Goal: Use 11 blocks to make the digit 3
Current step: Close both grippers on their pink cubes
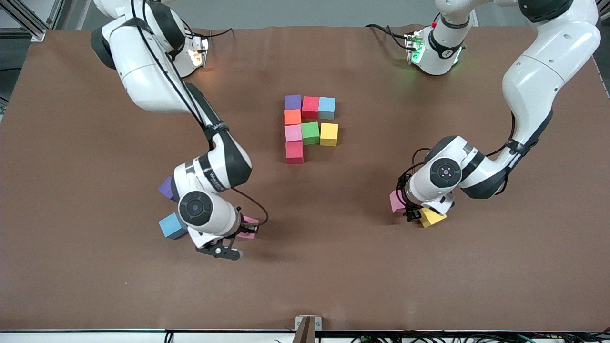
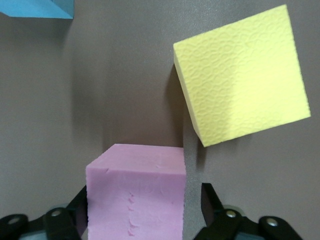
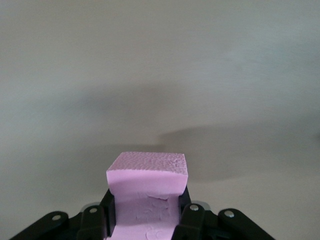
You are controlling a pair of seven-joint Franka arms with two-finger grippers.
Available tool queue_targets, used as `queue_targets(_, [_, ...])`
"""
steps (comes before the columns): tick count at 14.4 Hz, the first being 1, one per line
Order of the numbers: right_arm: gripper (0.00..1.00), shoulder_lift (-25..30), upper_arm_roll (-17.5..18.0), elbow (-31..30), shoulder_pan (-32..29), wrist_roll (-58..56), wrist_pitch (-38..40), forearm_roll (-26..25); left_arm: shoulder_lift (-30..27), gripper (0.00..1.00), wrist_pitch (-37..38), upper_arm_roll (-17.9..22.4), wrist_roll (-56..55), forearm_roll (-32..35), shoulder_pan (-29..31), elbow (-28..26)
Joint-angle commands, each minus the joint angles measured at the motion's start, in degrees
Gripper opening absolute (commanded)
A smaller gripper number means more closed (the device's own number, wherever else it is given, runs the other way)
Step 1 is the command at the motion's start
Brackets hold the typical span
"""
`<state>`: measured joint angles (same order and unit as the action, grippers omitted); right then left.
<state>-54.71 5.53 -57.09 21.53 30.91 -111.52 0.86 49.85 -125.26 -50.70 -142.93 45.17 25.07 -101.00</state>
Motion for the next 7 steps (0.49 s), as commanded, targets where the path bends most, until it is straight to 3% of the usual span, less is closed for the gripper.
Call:
queue_targets(1, [0.06,6.70,2.46,-8.36,0.17,-5.16,-1.41,0.11,-0.63,0.25,-0.69,0.17,0.37,1.33,-0.11,-0.51])
queue_targets(7, [0.03,16.20,2.38,-32.09,4.47,-0.43,-18.62,-0.68,-1.86,0.21,3.51,-1.84,0.28,0.98,-0.28,2.63])
